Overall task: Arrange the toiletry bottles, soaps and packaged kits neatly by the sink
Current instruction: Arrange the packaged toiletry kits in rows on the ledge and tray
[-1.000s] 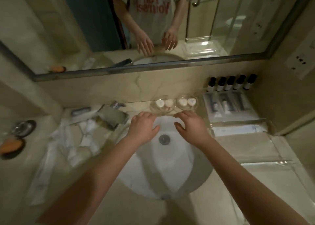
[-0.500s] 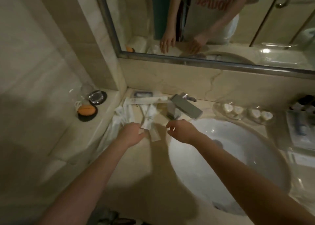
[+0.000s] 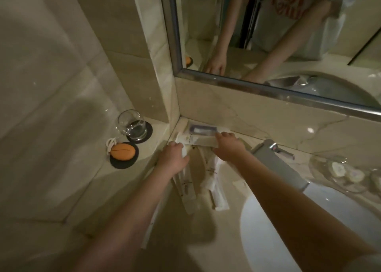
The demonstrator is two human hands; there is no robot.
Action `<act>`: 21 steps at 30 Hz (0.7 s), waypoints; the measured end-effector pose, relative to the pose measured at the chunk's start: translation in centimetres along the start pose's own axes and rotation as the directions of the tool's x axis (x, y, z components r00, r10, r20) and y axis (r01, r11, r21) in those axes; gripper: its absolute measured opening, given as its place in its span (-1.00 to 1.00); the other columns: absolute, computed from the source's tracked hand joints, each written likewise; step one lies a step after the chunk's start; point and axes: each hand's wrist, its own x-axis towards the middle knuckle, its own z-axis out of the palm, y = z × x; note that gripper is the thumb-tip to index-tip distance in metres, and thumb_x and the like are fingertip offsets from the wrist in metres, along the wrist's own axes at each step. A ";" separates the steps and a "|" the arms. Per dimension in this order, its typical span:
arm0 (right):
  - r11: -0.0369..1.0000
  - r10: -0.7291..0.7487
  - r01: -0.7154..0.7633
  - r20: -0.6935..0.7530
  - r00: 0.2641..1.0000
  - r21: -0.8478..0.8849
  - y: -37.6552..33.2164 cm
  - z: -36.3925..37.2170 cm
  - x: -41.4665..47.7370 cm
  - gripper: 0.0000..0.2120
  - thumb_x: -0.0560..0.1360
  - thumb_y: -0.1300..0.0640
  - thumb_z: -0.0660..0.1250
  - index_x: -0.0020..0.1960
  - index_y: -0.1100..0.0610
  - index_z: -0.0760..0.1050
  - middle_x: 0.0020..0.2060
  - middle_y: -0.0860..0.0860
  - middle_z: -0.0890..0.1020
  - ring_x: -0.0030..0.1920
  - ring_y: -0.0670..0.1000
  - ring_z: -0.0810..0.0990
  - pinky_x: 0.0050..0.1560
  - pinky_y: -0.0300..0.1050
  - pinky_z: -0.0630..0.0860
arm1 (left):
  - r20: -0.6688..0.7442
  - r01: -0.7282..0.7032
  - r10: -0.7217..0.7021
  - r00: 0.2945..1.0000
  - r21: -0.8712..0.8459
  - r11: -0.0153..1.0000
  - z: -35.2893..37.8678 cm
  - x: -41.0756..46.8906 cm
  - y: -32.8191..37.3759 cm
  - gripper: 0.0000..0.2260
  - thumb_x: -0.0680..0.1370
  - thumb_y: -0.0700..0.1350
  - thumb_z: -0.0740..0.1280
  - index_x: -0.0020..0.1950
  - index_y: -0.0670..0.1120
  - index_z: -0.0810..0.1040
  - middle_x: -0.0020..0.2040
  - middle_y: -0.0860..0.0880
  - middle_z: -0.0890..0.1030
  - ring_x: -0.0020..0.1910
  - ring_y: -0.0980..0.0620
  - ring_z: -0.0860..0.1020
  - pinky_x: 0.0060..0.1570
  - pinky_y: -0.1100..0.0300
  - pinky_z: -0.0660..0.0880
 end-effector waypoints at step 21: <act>0.999 -0.039 0.035 0.098 0.994 0.034 -0.1 -0.6 2.2 -0.65 0.51 0.23 0.15 0.29 0.18 0.31 0.17 0.16 0.52 0.14 0.18 0.53 0.00 0.00 0.49 | 0.032 0.110 -0.111 0.993 0.019 0.994 -0.7 12.4 5.0 -0.34 0.31 0.29 0.39 0.25 -0.11 0.47 0.25 -0.14 0.52 0.20 -0.14 0.51 0.05 0.12 0.48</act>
